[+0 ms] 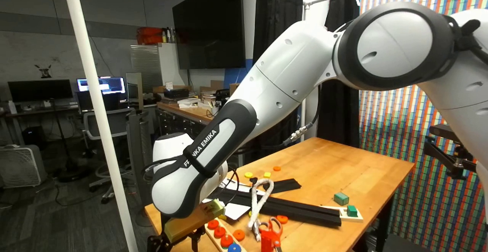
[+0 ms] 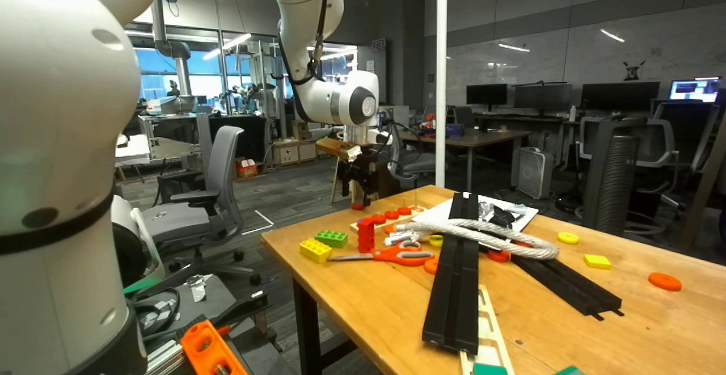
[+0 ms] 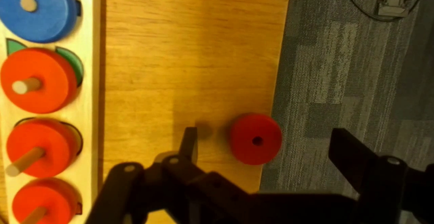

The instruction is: Put an orange disc on the empty rod of the wooden rack

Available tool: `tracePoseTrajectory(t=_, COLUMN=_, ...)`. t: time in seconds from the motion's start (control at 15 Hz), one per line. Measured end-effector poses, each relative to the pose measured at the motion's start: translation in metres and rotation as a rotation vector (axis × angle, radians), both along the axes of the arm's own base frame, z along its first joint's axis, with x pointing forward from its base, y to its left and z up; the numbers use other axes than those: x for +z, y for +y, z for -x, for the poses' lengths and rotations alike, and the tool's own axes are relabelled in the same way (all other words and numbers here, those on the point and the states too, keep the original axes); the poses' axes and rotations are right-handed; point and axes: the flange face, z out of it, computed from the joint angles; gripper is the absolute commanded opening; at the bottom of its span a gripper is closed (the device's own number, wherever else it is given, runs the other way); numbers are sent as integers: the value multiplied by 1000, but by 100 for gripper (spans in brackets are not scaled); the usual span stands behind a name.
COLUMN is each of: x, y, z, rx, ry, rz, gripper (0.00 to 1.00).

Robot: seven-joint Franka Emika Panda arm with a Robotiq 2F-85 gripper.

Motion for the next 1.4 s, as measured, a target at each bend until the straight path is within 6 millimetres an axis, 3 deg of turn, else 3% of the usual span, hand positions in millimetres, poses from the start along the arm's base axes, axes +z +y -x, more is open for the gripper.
tracePoseTrajectory(t=1.2, x=-14, y=-5, z=-5, rx=-36, ry=-18, rz=18, gripper=100)
tracePoseTrajectory(t=1.27, x=-14, y=-5, z=-5, rx=-37, ry=-17, rz=18, gripper=81)
tracePoseTrajectory(t=1.4, x=-15, y=-5, z=-5, rx=-39, ry=-17, rz=18, gripper=66)
